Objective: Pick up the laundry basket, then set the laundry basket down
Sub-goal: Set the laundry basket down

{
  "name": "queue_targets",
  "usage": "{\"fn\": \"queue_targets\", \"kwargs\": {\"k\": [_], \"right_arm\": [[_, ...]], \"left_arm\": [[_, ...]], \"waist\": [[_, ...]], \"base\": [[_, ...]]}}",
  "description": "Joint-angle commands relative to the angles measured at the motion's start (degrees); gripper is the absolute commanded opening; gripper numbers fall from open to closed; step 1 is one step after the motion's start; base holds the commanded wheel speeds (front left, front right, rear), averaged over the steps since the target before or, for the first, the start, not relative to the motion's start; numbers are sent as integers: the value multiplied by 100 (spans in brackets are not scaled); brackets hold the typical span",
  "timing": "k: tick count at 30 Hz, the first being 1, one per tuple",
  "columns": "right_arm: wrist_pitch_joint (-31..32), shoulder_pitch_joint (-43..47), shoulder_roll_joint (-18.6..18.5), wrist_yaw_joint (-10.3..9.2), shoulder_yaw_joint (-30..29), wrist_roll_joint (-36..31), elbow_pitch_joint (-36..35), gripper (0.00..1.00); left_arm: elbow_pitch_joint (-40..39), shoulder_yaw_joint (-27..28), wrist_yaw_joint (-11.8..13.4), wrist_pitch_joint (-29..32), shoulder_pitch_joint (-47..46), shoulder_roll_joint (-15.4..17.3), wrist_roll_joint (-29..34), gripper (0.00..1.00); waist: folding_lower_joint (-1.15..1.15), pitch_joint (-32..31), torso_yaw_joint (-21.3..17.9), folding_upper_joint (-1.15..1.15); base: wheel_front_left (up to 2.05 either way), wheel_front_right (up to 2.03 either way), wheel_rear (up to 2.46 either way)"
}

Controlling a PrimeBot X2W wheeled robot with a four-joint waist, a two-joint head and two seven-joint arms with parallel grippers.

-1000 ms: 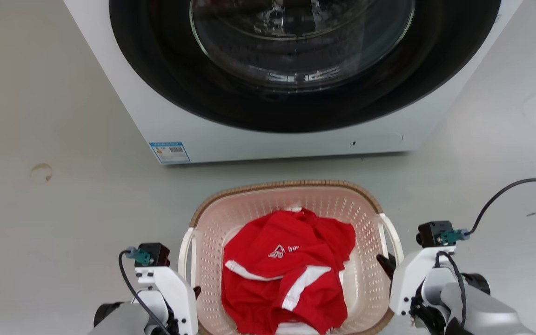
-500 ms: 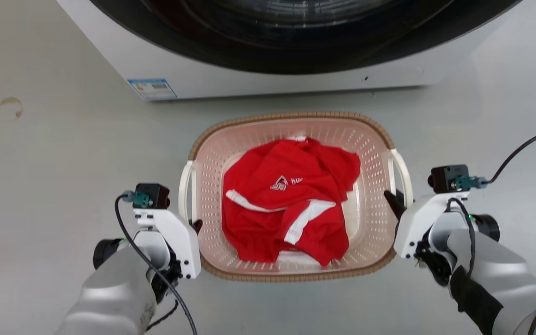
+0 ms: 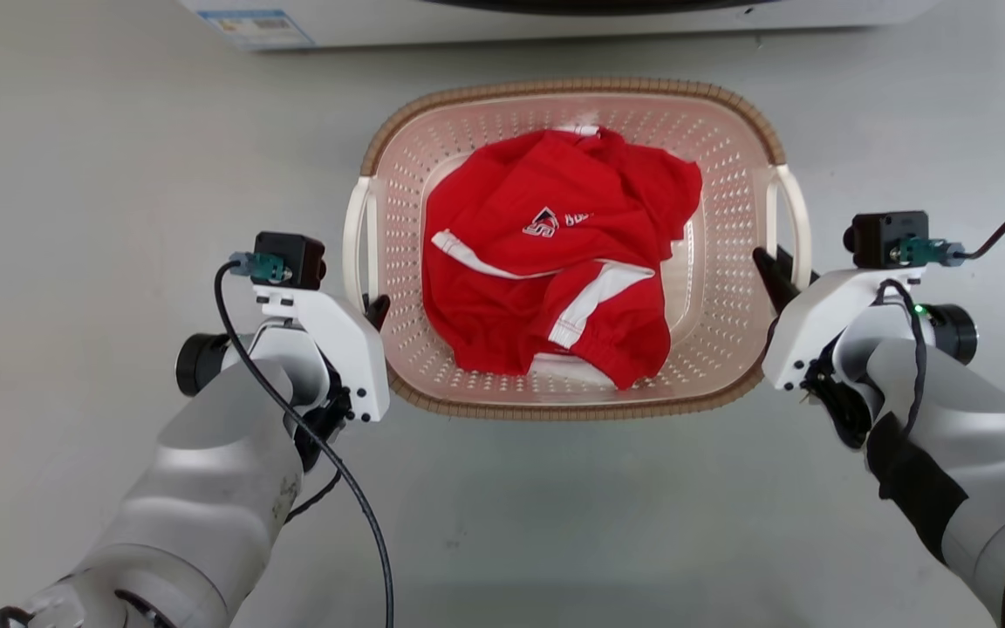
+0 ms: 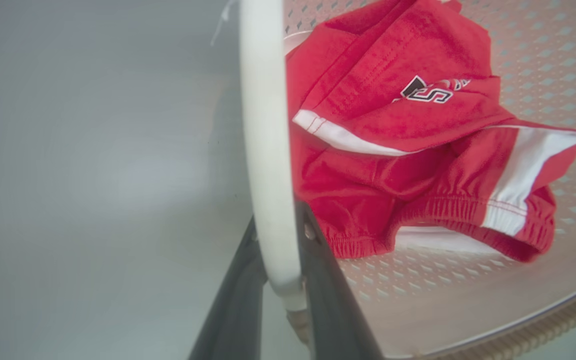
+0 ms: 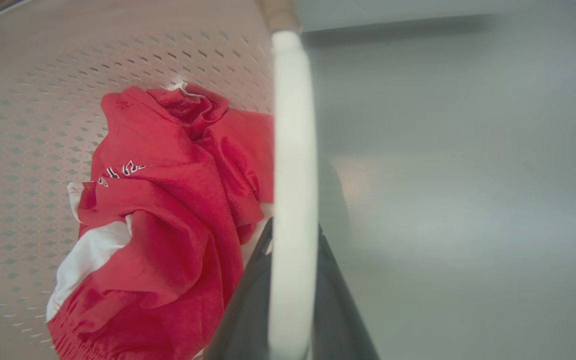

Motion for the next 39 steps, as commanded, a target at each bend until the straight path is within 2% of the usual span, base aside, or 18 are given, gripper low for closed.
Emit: {"fn": "queue_targets", "kwargs": {"k": [1,16,39], "right_arm": [[-146,46,-406,-24,-31,-49,232,0],[-264,-321,-406,-24,-55,-145,376,0],[-281,-417,-406,-24,-313,-392,377,0]], "left_arm": [[209,57,117,-69,-110,484,86,0],[154,-123,115,-186,-529,323,175,0],[-15,-340,115,-283,-570,286,27,0]], "waist": [[-1,234,76,0],[-1,801,133,0],[-1,966,146,0]], "base": [[0,0,0],[0,0,0],[0,0,0]]}}
